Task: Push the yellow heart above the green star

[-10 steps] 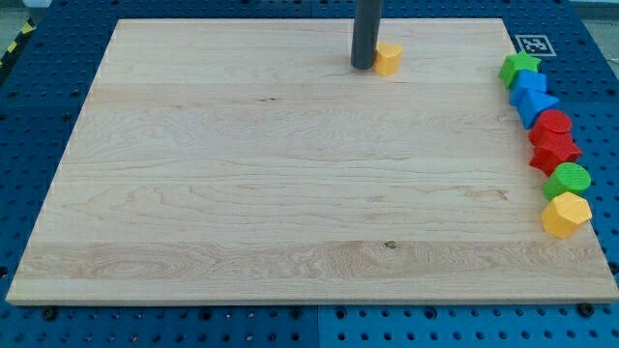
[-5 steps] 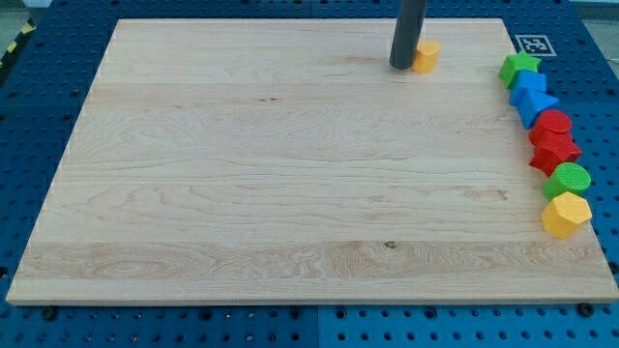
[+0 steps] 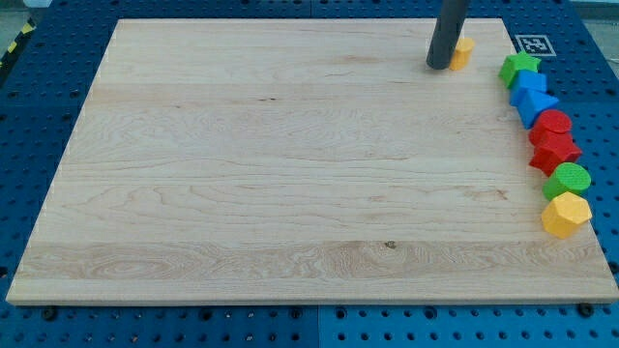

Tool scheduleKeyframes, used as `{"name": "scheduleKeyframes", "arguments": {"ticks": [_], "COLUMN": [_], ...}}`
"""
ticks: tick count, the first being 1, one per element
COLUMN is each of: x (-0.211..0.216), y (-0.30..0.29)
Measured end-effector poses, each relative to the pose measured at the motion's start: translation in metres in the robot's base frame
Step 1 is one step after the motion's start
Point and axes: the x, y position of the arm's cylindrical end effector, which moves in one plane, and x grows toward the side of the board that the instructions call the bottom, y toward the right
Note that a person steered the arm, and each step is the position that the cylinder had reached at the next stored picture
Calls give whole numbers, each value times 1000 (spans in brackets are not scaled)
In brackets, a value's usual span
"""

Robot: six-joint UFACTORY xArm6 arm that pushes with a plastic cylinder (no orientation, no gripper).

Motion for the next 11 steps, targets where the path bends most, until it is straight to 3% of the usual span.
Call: {"name": "scheduleKeyframes", "arguments": {"ticks": [4, 11], "x": [-24, -23], "y": [3, 62]}}
